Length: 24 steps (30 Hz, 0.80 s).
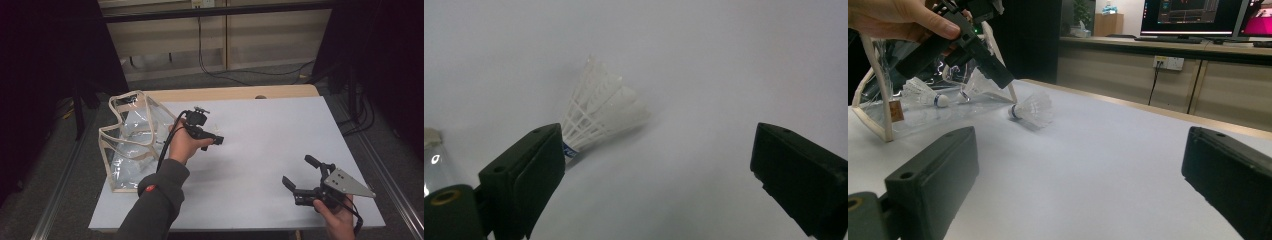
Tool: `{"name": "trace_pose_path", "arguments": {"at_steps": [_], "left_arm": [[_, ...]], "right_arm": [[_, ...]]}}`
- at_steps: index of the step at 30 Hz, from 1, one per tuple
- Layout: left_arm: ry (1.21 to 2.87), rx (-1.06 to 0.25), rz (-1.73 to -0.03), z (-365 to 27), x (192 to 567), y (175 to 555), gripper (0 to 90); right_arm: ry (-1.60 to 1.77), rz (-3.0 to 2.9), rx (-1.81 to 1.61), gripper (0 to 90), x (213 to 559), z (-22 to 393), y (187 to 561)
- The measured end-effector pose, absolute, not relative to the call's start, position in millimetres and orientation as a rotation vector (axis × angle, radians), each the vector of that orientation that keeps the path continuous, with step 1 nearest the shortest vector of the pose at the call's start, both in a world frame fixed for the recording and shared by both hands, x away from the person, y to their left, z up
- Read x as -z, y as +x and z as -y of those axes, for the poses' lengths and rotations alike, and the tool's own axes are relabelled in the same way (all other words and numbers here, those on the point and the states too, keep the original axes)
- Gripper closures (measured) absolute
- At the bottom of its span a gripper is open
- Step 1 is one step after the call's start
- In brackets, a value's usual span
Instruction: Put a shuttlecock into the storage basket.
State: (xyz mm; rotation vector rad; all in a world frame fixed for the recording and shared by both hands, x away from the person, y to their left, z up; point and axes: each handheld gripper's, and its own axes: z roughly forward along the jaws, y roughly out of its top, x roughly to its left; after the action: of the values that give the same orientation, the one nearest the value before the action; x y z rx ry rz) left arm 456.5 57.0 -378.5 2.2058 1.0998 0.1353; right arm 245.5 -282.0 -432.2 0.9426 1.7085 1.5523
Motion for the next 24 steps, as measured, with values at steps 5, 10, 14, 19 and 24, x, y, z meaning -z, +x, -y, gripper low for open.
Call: {"name": "trace_pose_path", "arguments": {"at_steps": [5, 10, 14, 19, 24], "left_arm": [[2.204, -0.143, -1.112, -53.8, 383.0, 459.7, 7.8], [2.204, -0.152, -1.123, -49.8, 387.8, 461.4, 7.7], [2.206, -0.161, -1.132, -48.5, 390.2, 463.5, 7.7], [2.195, -0.181, -1.151, -47.4, 393.7, 466.9, 7.8], [2.183, -0.199, -1.174, -46.4, 397.3, 470.7, 8.3]], "right_arm": [[0.942, -1.71, -1.552, 1.8, 432.0, 282.4, 245.5], [0.943, -1.705, -1.553, 1.8, 431.8, 282.7, 245.4], [0.943, -1.708, -1.553, 1.8, 431.7, 282.9, 245.3], [0.945, -1.708, -1.555, 1.8, 431.6, 282.4, 245.3], [0.945, -1.707, -1.556, 1.8, 431.6, 282.6, 245.4]]}}
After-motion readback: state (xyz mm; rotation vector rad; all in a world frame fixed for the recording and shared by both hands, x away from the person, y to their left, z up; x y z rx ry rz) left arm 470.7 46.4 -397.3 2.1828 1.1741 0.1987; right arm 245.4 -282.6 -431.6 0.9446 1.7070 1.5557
